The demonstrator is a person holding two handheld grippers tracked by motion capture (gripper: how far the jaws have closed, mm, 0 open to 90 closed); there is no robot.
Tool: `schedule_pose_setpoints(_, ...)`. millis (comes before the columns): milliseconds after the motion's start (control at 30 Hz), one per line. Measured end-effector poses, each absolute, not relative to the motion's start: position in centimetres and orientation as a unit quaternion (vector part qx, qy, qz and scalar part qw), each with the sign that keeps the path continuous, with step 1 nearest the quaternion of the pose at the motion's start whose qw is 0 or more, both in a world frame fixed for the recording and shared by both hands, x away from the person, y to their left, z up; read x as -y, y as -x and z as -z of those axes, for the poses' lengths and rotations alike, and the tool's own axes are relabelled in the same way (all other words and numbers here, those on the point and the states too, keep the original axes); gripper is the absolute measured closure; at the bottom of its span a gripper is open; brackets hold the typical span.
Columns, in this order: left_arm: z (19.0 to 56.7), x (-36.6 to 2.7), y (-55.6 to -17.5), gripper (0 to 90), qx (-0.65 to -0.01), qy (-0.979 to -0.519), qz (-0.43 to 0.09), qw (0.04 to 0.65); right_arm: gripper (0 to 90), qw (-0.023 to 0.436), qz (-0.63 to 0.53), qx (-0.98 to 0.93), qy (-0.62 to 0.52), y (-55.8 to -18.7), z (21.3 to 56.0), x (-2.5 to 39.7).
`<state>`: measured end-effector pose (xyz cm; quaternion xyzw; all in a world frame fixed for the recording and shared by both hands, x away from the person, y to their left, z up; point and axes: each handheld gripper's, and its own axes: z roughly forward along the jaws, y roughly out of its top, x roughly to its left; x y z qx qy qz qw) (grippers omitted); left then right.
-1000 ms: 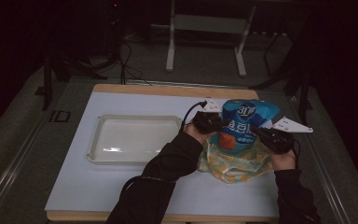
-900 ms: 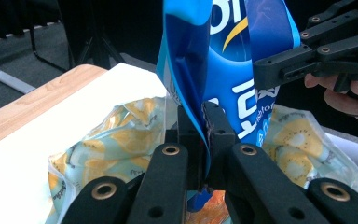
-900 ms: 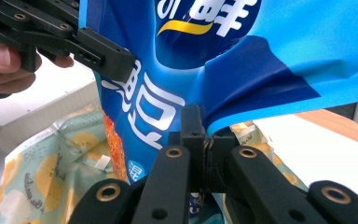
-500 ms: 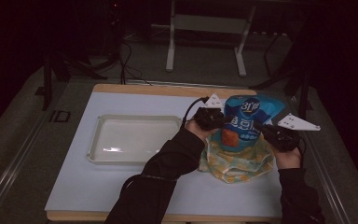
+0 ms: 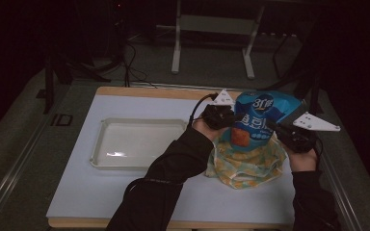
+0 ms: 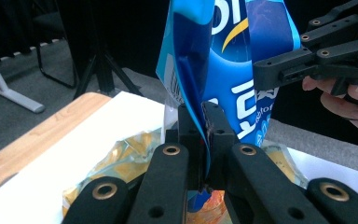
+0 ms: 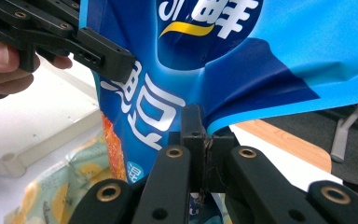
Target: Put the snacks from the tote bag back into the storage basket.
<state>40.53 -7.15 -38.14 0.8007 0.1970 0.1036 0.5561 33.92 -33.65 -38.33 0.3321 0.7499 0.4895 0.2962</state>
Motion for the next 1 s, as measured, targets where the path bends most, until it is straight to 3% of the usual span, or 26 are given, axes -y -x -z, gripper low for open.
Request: schedule_pose_setpoints(1000, 34.6, 2.2, -39.1, 89.2, -0.211, -0.786, -0.128, 0.566, 89.5, 0.304, -0.495, -0.759, -0.294, -33.7, 34.4, 29.2)
